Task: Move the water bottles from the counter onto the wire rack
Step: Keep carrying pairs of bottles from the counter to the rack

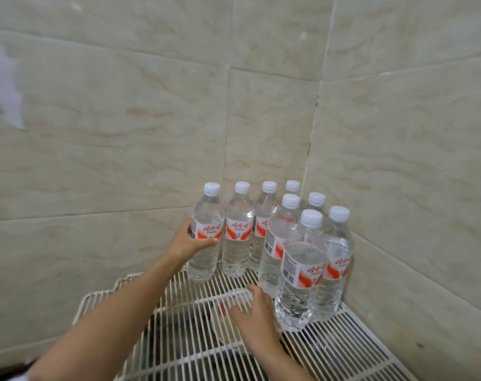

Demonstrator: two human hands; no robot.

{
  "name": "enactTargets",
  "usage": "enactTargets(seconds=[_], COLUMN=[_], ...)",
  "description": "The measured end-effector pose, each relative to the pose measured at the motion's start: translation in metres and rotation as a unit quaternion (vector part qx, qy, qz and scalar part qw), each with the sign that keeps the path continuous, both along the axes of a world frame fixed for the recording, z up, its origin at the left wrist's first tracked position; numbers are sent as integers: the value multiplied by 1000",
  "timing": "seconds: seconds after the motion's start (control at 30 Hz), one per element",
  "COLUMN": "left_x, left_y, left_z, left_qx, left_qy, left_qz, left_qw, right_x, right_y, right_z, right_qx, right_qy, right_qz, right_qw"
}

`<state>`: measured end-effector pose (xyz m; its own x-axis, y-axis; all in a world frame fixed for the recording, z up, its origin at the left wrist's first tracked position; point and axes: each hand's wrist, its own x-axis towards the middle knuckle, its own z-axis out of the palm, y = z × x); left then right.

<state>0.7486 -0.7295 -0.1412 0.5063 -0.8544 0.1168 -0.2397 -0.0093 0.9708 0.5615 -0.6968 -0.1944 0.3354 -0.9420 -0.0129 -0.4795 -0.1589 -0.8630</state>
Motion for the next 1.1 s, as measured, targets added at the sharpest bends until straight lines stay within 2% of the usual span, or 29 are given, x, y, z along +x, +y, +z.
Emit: enactTargets(seconds=[0.13,0.23,0.33,0.7,0.9,1.1], left_x=[0,1,0,5,4,2], left_y=[11,25,49,186,291,385], left_z=[0,-3,-8,-41,-49,-35], left_qx=[18,80,143,155,169,162], left_qy=[7,-16,-63,-180,-189,-195], left_qz=[6,-1,63,200,307,375], left_qw=[1000,997,986,951,917,892], right_x=[6,6,5,0,4,27], right_y=[5,8,13,29,49,103], right_z=[-3,-5,-7,-15,-1,32], right_qx=[-16,-40,-87,-243,-266,-330], right_qy=[19,36,69,203,145,139], right_qz=[35,58,90,249,306,355], right_qw=[999,997,990,915,903,864])
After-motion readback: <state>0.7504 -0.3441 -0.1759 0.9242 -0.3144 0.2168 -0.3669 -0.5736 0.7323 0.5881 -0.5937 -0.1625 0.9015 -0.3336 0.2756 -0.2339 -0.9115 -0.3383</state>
